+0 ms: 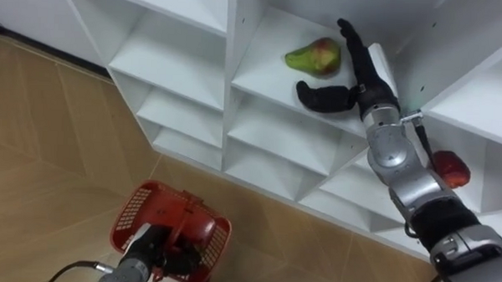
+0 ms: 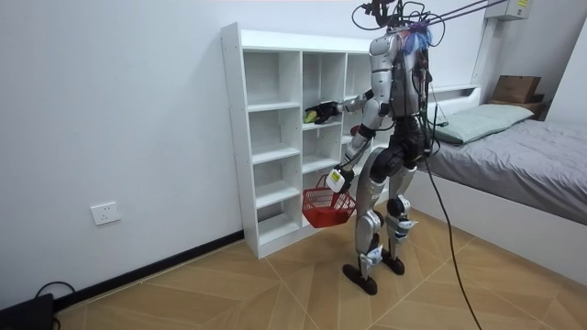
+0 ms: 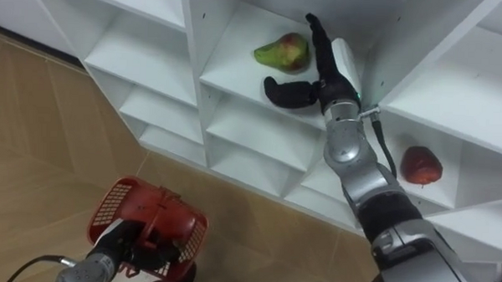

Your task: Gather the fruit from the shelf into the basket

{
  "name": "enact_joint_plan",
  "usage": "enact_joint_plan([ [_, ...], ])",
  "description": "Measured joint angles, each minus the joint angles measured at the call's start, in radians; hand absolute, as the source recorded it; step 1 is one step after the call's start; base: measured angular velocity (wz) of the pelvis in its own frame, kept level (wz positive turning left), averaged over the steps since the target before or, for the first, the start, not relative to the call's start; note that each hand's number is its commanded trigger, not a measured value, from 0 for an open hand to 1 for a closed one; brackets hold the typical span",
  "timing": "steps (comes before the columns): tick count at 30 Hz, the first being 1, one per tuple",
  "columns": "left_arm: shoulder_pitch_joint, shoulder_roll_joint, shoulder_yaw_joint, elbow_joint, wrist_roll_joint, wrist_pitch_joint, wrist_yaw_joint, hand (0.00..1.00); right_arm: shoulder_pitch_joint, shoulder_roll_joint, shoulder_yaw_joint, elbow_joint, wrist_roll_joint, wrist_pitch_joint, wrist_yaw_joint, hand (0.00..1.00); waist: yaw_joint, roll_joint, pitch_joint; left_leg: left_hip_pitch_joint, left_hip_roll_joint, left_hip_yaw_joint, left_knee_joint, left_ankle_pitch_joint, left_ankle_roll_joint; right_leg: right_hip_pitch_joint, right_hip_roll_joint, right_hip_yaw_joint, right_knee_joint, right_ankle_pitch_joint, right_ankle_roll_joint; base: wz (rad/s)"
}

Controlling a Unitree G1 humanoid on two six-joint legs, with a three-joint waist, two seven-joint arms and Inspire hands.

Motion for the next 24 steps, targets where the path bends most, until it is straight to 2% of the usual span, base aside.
enact_joint_plan([
  [10,-0.012,0.004,0.0,0.0,-0.027,-0.002,-0.001,1.0,-0.006,-0.011,0.01,0.003,-0.003,-0.001,0.021,0.0,0.0,-0.001,0.0009,-0.001,0.0,0.0,0.001,0.0,0.0,-0.002,-0.001,0.0,0.002,0.0,0.0,0.0],
  [11,-0.013,0.004,0.0,0.0,-0.028,-0.003,-0.001,1.0,-0.006,-0.011,0.01,0.002,-0.003,-0.001,0.021,0.06,0.0,-0.001,0.001,-0.001,0.0,0.0,0.001,0.0,0.0,-0.002,-0.001,0.0,0.002,0.0,0.0,0.0],
  [12,-0.014,0.004,-0.001,0.0,-0.028,-0.005,-0.001,1.0,-0.006,-0.012,0.012,0.003,-0.003,-0.001,0.022,0.21,0.0,-0.002,0.0012,-0.001,0.0,0.0,0.0,0.0,0.0,-0.002,-0.001,0.0,0.002,0.0,0.0,0.0],
  [13,-0.014,0.004,-0.001,0.0,-0.028,-0.006,-0.002,1.0,-0.006,-0.012,0.013,0.003,-0.003,-0.001,0.022,0.43,0.0,-0.002,0.0014,-0.001,0.0,0.0,0.0,0.0,0.0,-0.002,-0.001,0.0,0.002,0.0,0.0,0.0],
  [14,-0.014,0.004,-0.001,0.0,-0.028,-0.006,-0.005,1.0,-0.006,-0.012,0.013,0.003,-0.003,-0.001,0.022,0.58,0.0,-0.003,0.0018,-0.001,0.0,0.0,0.0,0.0,0.0,-0.002,-0.001,0.0,0.002,0.0,0.0,0.0],
  [18,-0.014,0.005,-0.001,0.0,-0.028,-0.007,-0.013,1.0,-0.008,-0.015,0.012,0.001,-0.035,-0.002,0.016,0.93,0.0,-0.006,0.0026,-0.001,0.0,0.0,0.0,0.0,0.0,-0.002,-0.001,0.0,0.002,0.0,0.0,0.0],
  [20,-0.014,0.006,-0.001,0.0,-0.028,-0.008,-0.017,1.0,-0.019,-0.017,0.012,0.003,-0.06,-0.002,0.001,1.0,0.0,-0.006,0.0027,-0.001,0.0,0.0,0.0,0.0,0.0,-0.002,-0.001,0.0,0.002,0.0,0.0,0.0],
  [24,-0.014,0.009,-0.001,0.0,-0.029,-0.009,-0.017,1.0,-0.043,-0.021,0.013,0.007,-0.139,0.005,-0.018,1.0,0.001,-0.006,0.0029,-0.001,-0.001,0.0,-0.001,0.0,0.0,-0.002,0.0,0.0,-0.001,0.0,0.0,0.0],
])
